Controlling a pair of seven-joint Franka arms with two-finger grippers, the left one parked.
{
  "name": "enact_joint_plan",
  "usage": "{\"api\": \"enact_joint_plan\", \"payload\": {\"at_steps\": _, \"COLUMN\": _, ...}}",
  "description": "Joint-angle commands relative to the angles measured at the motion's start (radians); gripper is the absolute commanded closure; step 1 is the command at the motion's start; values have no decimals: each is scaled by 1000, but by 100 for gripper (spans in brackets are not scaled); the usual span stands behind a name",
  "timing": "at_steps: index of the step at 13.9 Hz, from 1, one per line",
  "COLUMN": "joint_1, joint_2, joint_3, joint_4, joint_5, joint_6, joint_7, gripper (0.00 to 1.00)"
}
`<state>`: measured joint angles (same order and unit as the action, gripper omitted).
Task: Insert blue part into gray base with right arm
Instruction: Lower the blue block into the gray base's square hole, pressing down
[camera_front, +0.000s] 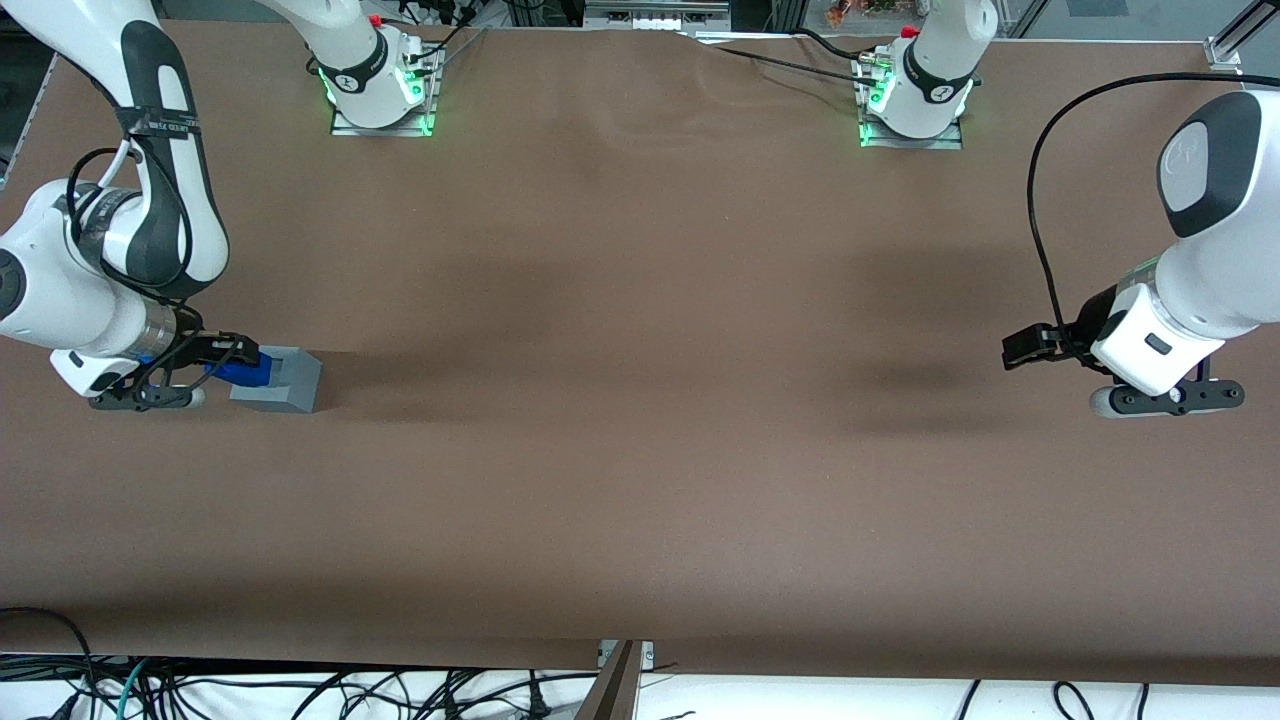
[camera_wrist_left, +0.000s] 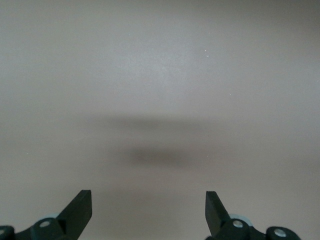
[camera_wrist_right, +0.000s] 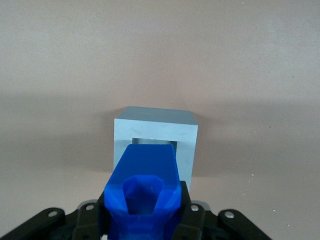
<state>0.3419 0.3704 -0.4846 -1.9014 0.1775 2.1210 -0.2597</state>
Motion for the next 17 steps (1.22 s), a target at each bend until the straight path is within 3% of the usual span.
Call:
{"api": "enact_joint_plan", "payload": {"at_steps": 1, "joint_1": -3, "joint_2": -13, "joint_3": 0, "joint_4": -16, "joint_5": -16, "joint_6": 16, "joint_7": 17, "gripper": 100}}
{"api": "enact_joint_plan", "payload": {"at_steps": 17, "joint_1": 2, "joint_2": -25, "joint_3": -2, "joint_4": -85, "joint_5": -16, "joint_6": 89, "joint_7": 31, "gripper": 100}}
